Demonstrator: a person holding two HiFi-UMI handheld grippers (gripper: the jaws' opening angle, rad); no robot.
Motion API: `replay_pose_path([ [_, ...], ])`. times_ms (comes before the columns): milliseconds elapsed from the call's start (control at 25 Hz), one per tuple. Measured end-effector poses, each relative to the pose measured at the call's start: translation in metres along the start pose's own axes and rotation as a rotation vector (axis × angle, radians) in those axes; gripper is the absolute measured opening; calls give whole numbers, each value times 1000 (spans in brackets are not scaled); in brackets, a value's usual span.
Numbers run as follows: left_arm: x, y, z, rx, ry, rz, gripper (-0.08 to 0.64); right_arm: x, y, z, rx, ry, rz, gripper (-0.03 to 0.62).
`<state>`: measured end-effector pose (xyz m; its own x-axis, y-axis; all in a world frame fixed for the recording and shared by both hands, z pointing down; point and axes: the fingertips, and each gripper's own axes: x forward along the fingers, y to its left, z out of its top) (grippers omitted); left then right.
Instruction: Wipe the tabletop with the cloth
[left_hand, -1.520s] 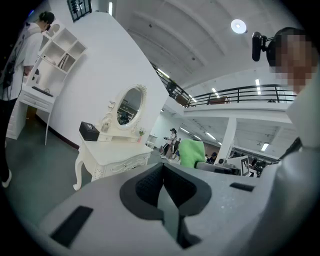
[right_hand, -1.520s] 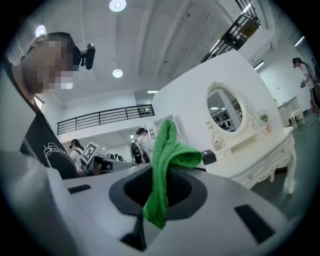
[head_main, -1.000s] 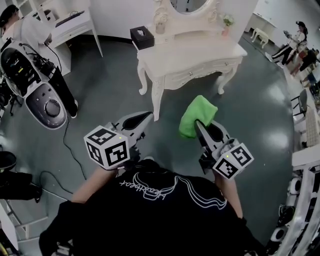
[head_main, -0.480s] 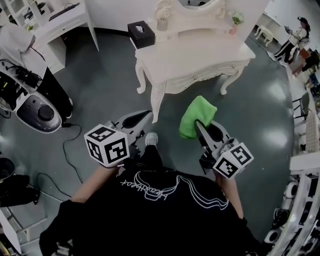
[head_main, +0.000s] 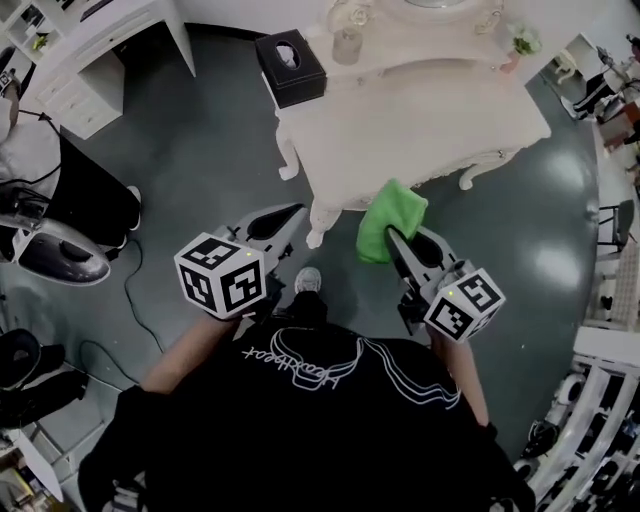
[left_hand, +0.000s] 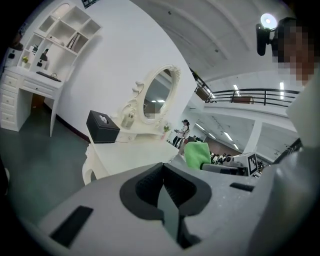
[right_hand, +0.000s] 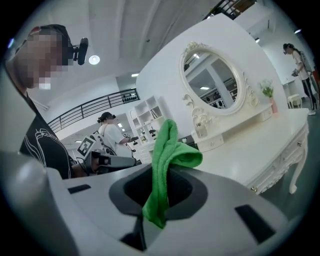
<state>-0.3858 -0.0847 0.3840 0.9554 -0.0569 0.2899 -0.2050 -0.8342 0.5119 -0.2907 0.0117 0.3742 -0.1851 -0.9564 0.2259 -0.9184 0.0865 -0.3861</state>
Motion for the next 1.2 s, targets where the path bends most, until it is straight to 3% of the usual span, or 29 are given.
replay_pose_path([
  [400, 62, 111, 37, -103, 40, 62, 5, 123, -62, 10, -101, 183, 27, 55],
  [720, 74, 145, 41, -137, 40, 149, 5, 174, -78, 10, -145, 260, 108, 55],
  [1200, 78, 178, 45, -268, -37, 326, 5, 251, -95, -5, -197, 423, 294, 55],
])
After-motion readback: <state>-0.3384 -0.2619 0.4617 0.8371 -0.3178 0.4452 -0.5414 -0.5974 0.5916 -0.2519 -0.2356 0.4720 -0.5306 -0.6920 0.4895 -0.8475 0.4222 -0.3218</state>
